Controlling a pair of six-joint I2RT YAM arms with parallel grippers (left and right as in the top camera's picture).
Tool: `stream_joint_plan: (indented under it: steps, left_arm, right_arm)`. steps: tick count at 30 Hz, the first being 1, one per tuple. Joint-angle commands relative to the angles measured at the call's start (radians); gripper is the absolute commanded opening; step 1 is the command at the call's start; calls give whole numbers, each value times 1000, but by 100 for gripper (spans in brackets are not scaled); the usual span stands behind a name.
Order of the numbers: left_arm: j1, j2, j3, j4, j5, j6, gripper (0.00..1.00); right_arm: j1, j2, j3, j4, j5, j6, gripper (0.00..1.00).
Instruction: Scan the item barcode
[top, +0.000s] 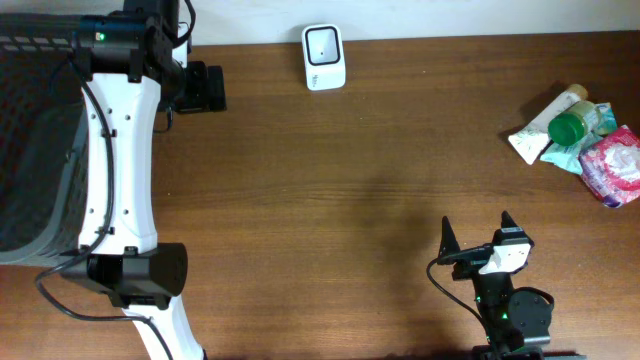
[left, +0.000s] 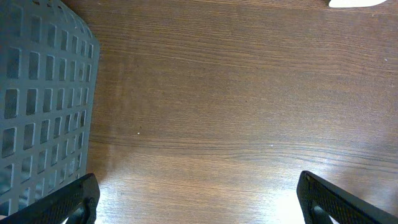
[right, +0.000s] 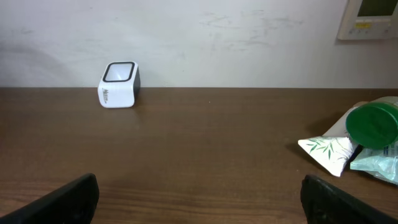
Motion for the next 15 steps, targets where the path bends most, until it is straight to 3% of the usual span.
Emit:
stream_joint_plan:
  steps: [1, 15]
  left_arm:
    - [-2, 1, 0, -1, -5, -8, 99]
    - [-3, -1, 0, -39, 26, -9, 99]
  right_arm:
    - [3, -8, -7, -4, 12, 11, 99]
    - [3, -8, -7, -4, 12, 11, 99]
